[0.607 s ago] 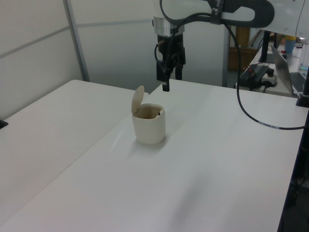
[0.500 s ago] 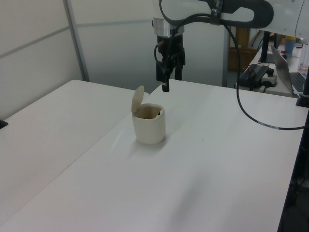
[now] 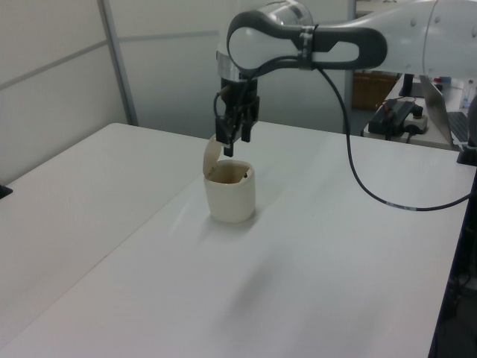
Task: Close the trash can
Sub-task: 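Move the gripper down toward the raised lid of the cream trash can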
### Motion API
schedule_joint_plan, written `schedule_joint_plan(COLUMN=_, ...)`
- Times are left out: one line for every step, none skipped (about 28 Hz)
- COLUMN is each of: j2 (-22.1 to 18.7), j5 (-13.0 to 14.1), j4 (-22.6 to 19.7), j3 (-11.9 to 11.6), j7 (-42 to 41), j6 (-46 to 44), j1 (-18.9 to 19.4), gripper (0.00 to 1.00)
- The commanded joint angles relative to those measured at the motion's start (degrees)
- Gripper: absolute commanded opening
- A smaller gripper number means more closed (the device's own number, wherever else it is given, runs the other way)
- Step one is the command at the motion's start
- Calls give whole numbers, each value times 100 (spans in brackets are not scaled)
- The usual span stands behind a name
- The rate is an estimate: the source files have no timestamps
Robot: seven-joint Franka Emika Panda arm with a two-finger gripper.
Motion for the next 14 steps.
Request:
schedule_joint_plan(j2=112, j5=100, j4=-23, j3=-37, j7=656, j6=723, j1=21, gripper=43)
schedule_joint_plan(j2=182, j5=91, j4=-23, j3=-46, j7=857, j6=1046, j1=21, gripper=35)
schedule_joint_plan(j2=217, j5=74, j4=-23, j3=-54, j7=929, j6=1189, j1=21, gripper=32)
schedule_joint_plan(j2=252, j5=65, j4=-23, j3=-63, j7=973, j6=1312, j1=21, gripper=27)
schedule_joint_plan(j2=279, j5=65, j4=-23, j3=-72, j7=1008, j6=1426, j1=21, gripper=24)
schedule_joint_plan(j2=322, j5=56, j4=-23, j3=-90, j7=1035, j6=1523, j1=21, gripper=21)
schedule_joint_plan(j2=384, j5=47, j4=-14, j3=-98, j7=1052, j6=1672, j1=21, gripper=14)
schedule_joint_plan(j2=411, j5=39, j4=-14, j3=-99, j7=1070, j6=1734, j1=21, gripper=11)
schedule_joint_plan(j2=437, j5=39, j4=-14, j3=-107, j7=1096, j6=1813, j1=21, gripper=10)
schedule_joint_plan(j2=463, j5=39, j4=-5, j3=-116, j7=1140, j6=1892, j1=21, gripper=9)
schedule_joint_plan(j2=481, j5=39, j4=-5, j3=-116, j7=1184, j6=1989, j1=12, gripper=9)
schedule_joint_plan(j2=507, j5=30, j4=-5, j3=-125, j7=1263, j6=2207, j1=-5, gripper=9)
schedule_joint_plan(j2=516, j5=21, j4=-5, j3=-125, j7=1263, j6=2314, j1=-23, gripper=9)
schedule_joint_plan(j2=525, j5=4, j4=-5, j3=-125, j7=1229, j6=2411, j1=-32, gripper=9)
